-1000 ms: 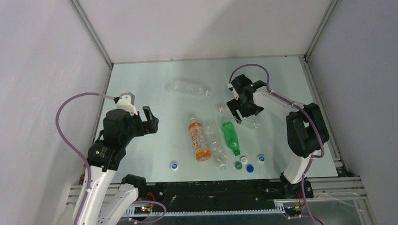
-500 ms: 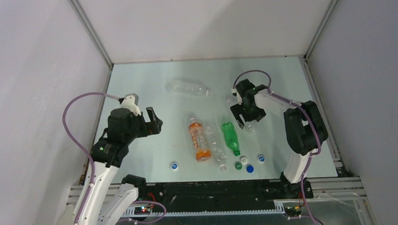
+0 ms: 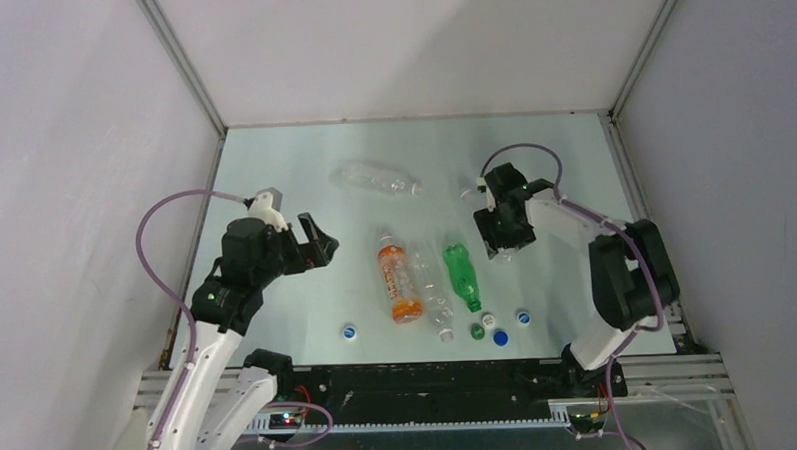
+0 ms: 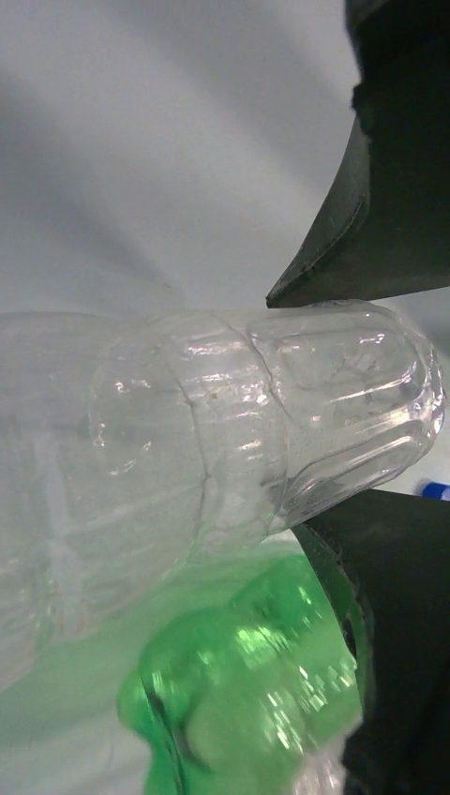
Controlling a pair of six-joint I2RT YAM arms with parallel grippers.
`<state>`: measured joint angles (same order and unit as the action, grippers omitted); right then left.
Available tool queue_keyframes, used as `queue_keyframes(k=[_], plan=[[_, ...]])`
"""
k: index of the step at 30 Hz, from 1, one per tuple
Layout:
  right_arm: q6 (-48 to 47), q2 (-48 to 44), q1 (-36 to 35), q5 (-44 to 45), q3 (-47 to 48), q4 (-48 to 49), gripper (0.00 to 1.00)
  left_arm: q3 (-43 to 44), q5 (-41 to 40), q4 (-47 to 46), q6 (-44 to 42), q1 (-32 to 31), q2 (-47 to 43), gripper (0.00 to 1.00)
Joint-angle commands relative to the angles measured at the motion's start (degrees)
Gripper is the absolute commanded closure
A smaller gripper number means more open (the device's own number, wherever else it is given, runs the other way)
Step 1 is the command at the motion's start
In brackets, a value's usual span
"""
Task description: Screw on the bottle caps
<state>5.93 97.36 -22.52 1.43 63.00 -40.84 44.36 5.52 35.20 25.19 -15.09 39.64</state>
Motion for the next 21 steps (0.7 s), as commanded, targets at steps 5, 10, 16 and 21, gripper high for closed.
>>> queue_keyframes(k=[5,10,16,21], plan=[[6.8,-18.2,-6.1,1.9,0.1,4.8,0.58,0.2,6.6,-11.1,6.8,-2.6,0.0,0.02],[13.5,-27.1,-15.2,3.6,0.2,11.2,0.59,0.4,6.3,-20.3,10.6,-6.6,0.0,0.02],[18.3,-31.7,-25.1,5.8,0.2,20.9,0.58,-0.4,2.4,-33.7,13.4,-13.5,1.5,0.02],[19.8,-32.1,-30.7,2.8,0.1,28.7,0.58,-0.8,1.7,-43.5,12.6,-18.2,3.5,0.02]])
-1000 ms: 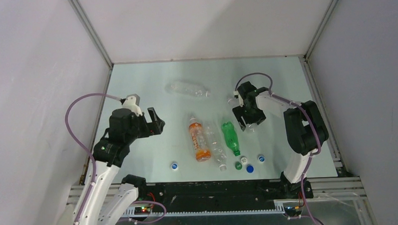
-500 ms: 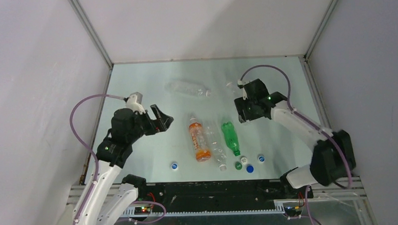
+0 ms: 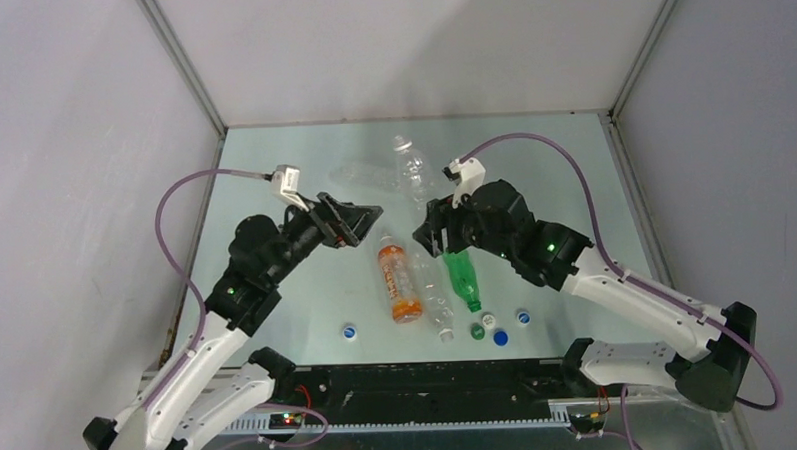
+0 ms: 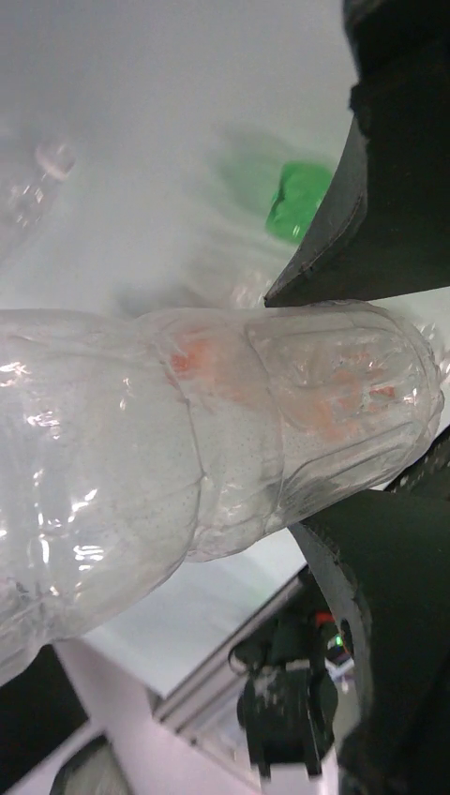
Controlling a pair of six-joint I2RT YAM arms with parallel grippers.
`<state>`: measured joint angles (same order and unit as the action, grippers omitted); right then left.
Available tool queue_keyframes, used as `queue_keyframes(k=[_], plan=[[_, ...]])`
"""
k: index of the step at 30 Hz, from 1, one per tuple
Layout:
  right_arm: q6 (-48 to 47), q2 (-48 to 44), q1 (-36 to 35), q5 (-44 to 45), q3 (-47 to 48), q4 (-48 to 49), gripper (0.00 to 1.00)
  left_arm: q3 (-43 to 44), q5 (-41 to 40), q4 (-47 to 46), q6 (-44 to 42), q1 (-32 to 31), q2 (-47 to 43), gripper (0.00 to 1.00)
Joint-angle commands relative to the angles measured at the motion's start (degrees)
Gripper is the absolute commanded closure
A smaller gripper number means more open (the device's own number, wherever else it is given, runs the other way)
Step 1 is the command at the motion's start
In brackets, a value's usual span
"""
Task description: Screw on the bottle caps
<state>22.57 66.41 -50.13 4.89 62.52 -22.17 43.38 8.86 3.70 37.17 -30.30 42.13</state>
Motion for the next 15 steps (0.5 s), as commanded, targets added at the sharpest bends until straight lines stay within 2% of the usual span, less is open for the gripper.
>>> queue_keyframes(k=[1,5,10,15], plan=[[3.6,-1.1,-3.5,-1.1,0.5,10.8,0.58,-0.1,-1.3,-14.3,0.4,-4.1,1.4,0.02],[5.5,-1.2,-5.0,-3.6,-1.2,16.6,0.57,-1.2,-1.0,-20.3,-1.2,-7.4,2.1,0.02],[5.9,-0.6,-6.2,-6.2,-2.0,21.2,0.57,-1.2,-3.3,-21.3,-1.4,-8.9,3.5,0.02],[5.5,0.5,-7.5,-9.7,-2.0,24.8,0.57,-0.7,-0.5,-22.8,-1.1,-9.1,5.4,0.02]])
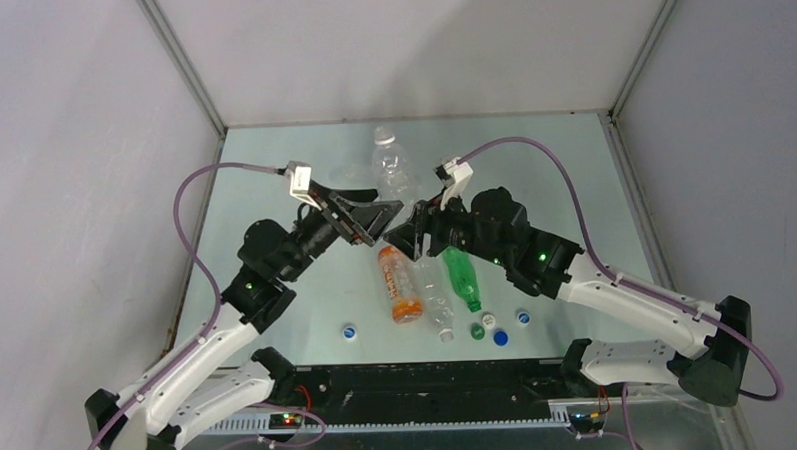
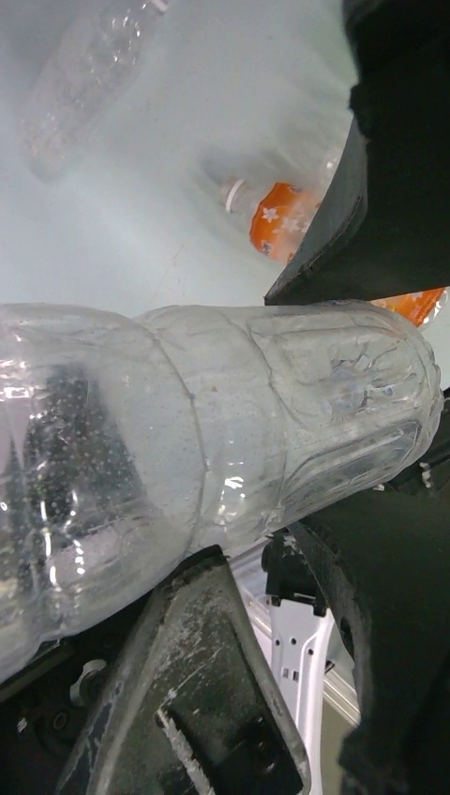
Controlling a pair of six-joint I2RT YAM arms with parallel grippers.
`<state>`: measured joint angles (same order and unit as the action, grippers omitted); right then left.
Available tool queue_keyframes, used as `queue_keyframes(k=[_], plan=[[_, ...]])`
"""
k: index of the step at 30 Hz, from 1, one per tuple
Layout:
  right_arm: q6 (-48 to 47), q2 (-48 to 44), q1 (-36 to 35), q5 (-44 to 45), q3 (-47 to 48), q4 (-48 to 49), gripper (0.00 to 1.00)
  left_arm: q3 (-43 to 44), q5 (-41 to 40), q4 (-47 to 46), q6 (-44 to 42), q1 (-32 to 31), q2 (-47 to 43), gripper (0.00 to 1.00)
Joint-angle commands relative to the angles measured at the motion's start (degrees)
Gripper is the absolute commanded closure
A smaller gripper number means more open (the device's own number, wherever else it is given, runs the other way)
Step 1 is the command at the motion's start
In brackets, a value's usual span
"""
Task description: Screw on the bottle caps
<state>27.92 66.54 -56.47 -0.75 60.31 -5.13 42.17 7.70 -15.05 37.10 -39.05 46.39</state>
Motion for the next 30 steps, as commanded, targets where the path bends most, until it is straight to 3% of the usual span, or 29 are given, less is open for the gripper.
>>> queue_keyframes(k=[1,7,13,17,20,22,26,30], plan=[[-0.1,0.6,-1.3,-4.3,0.2,8.0,0.57,0.9,1.5,-3.9,-1.0,-0.4,1.7,0.02],[-1.0,1.2,-2.2,-6.0,0.2,9.4,0.57,1.2,3.3,-4.8,-0.2,-0.5,2.4,0.00],[-1.6,1.1,-2.3,-8.5,-0.8,10.8,0.54,0.6,4.4,-5.6,-0.5,-0.5,1.5,0.09],[-1.6,1.2,-2.4,-10.4,-1.1,10.9,0.52,-0.1,5.1,-6.4,-0.7,-0.4,1.0,0.21],[-1.7,1.3,-2.4,-10.4,-1.1,10.1,0.48,-0.9,5.1,-6.9,-2.0,-0.5,0.3,0.37],[-1.9,0.9,-2.5,-9.8,-1.3,9.4,0.43,-1.2,5.0,-6.3,-3.1,-0.5,-0.2,0.42],[-2.5,-0.2,-2.5,-8.3,-1.4,6.6,0.17,-1.1,3.4,-2.6,-7.0,-0.5,-1.6,0.45],[-2.8,-2.2,-1.8,-5.7,-1.4,-0.5,0.04,-0.3,-1.0,5.4,-14.1,-0.4,-4.1,0.45]])
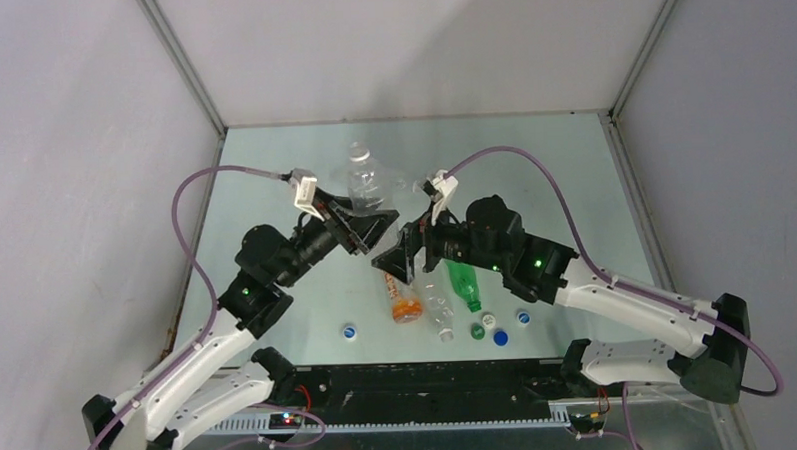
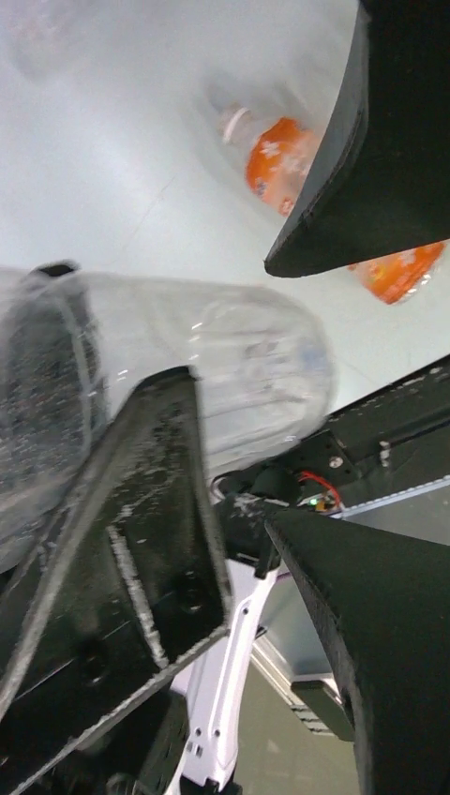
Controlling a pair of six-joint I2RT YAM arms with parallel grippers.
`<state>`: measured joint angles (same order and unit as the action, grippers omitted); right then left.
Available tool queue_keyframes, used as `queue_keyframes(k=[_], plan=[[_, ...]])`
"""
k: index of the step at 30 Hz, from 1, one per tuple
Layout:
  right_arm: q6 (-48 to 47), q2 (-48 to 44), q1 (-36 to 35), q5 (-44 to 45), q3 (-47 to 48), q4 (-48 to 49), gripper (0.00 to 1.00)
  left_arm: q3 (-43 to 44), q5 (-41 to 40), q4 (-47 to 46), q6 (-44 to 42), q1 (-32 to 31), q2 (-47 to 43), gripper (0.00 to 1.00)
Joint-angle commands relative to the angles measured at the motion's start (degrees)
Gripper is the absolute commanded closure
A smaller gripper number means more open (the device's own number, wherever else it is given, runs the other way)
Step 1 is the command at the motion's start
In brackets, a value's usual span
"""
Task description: Screw on the bottle caps
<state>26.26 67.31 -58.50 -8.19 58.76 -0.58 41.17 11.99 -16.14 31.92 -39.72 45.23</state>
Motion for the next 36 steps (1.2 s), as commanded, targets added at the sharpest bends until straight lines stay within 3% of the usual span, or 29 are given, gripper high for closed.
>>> queue_keyframes(k=[1,4,9,13,17,23,36], plan=[[-1.3,-3.8,0.6,2.5,0.2,-8.1,0.02,0.8,-7.5,7.9,-10.2,0.2,-3.3,0.45],[-1.0,-5.6,1.8,5.3,0.1,-17.2,0.01,1.4,-10.4,14.8,-17.3,0.2,-5.3,0.45],[3.2,-8.3,5.3,18.0,-0.1,-33.5,0.01,1.3,-12.8,24.9,-27.6,0.2,-8.8,0.47],[11.0,-10.4,11.1,23.1,-3.3,-46.1,0.01,0.9,-13.7,30.6,-34.8,0.2,-10.6,0.45],[20.5,-14.3,16.3,27.2,-8.8,-52.9,0.04,-2.9,-9.7,31.4,-42.7,0.2,-13.5,0.41],[33.5,-16.3,21.7,30.0,-17.5,-56.7,0.13,-6.6,-5.9,30.3,-44.2,0.2,-17.1,0.46],[40.2,-10.1,25.5,23.4,-28.9,-46.4,0.36,-9.3,-3.0,30.8,-49.9,0.2,-17.3,0.49]])
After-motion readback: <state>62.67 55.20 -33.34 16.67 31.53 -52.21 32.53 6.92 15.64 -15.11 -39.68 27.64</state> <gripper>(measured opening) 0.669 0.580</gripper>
